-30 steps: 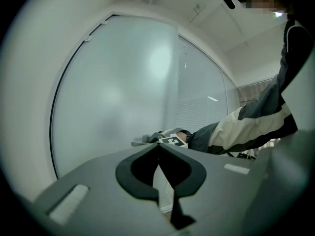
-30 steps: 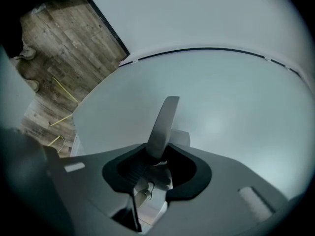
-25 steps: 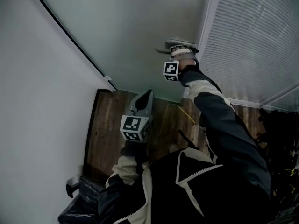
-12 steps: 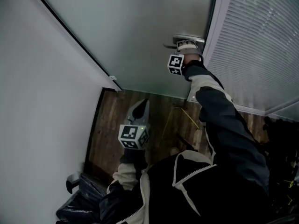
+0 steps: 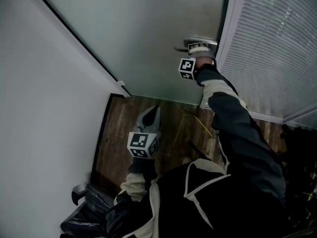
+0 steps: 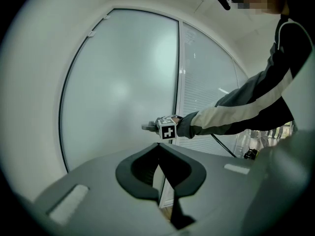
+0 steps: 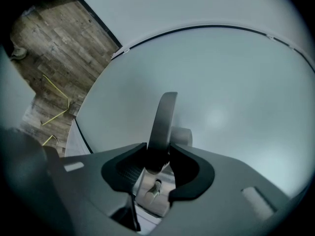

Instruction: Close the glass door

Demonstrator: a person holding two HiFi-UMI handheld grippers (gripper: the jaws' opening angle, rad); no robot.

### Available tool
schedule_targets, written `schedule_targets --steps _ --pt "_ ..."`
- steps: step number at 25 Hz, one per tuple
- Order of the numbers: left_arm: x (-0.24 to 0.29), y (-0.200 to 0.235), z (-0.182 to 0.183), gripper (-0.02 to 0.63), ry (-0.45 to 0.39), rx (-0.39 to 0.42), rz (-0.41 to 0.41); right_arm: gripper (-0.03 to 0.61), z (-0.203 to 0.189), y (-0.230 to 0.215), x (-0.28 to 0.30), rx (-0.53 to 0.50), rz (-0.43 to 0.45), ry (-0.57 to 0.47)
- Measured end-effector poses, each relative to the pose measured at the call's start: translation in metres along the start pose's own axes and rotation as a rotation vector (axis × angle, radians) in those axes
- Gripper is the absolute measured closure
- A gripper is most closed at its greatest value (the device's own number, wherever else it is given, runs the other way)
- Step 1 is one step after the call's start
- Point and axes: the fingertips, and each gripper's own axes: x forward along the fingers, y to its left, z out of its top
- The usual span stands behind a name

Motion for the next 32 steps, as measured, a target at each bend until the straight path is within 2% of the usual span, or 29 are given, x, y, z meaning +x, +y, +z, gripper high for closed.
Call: schedule_targets --steps 4,8,10,12,17,20,24,28,32 --pt "-0.003 0.002 0.000 0.611 -0.009 0.000 -0.004 0.372 0.000 0.003 -0.006 0.044 0.031 -0.015" --pt "-0.004 0.000 0.003 0.611 -0.012 -0.001 -0.014 0.353 0.000 0.004 -0.024 0.079 0.031 -0.037" --pt "-0.004 0.002 0.007 0.611 -0.028 0.008 -0.011 0.353 0.004 0.004 -0.040 0.133 0.032 -0.078" --pt "-0.003 0.005 0.012 0.611 -0.044 0.025 -0.003 0.355 0.010 0.003 -0.063 0.272 0.057 -0.150" --pt "-0.006 0.021 0.023 0.611 -0.072 0.035 0.000 0.388 0.033 0.008 -0.154 0.751 0.179 -0.369" --pt "-0.017 0.028 0.033 0.611 -0.091 0.020 -0.012 0.425 0.056 0.016 -0.222 0.964 0.228 -0.503" --pt "-0.024 0.028 0.042 0.611 -0.117 0.004 -0.043 0.505 0.074 0.024 -0.293 1.213 0.271 -0.637" --pt "-0.039 0.027 0.046 0.611 -0.139 -0.017 -0.059 0.565 0.086 0.025 -0.349 1.397 0.291 -0.740" --pt "-0.050 0.015 0.041 0.611 -0.135 -0.017 -0.097 0.576 0.089 0.026 -0.382 1.444 0.257 -0.744"
